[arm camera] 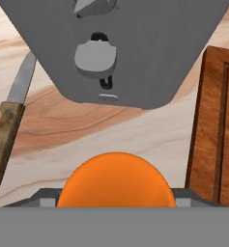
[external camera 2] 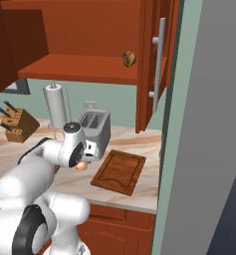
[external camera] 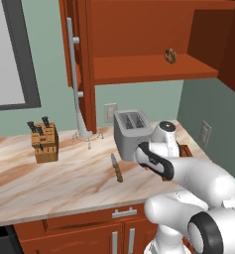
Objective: Pick the bread, place it on the cutting board, pick the jam, place it on the counter, and close the cabinet.
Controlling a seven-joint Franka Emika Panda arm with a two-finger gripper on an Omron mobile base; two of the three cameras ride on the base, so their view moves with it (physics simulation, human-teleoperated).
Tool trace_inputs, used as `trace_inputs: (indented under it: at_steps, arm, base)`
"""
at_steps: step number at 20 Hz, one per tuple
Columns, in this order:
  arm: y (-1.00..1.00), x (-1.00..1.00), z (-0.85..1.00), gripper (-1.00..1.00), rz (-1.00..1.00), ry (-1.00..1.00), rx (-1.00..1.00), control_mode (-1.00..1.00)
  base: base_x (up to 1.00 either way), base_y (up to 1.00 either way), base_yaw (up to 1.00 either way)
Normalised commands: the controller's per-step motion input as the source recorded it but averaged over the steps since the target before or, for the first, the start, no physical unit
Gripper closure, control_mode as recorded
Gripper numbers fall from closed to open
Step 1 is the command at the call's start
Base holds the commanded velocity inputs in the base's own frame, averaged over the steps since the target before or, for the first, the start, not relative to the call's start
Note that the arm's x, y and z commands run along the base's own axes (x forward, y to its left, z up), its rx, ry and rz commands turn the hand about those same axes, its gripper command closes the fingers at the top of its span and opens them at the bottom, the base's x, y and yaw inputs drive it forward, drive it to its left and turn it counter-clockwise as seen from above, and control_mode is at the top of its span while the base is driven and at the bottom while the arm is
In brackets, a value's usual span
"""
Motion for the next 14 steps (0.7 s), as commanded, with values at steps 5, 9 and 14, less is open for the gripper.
trace_inputs:
  at_steps: [5, 9, 14]
  arm:
    - [0.01, 0.11, -0.34, 1.0, 0.0, -0.01, 0.0, -1.0]
    - [0.0, 0.07, -0.33, 1.0, 0.0, -0.03, 0.0, -1.0]
    - [0.0, 0.02, -0.3, 1.0, 0.0, -0.02, 0.0, -1.0]
  base:
    - [0.0, 0.0, 0.0]
    - [0.0, 0.0, 0.0]
    - [0.0, 0.0, 0.0]
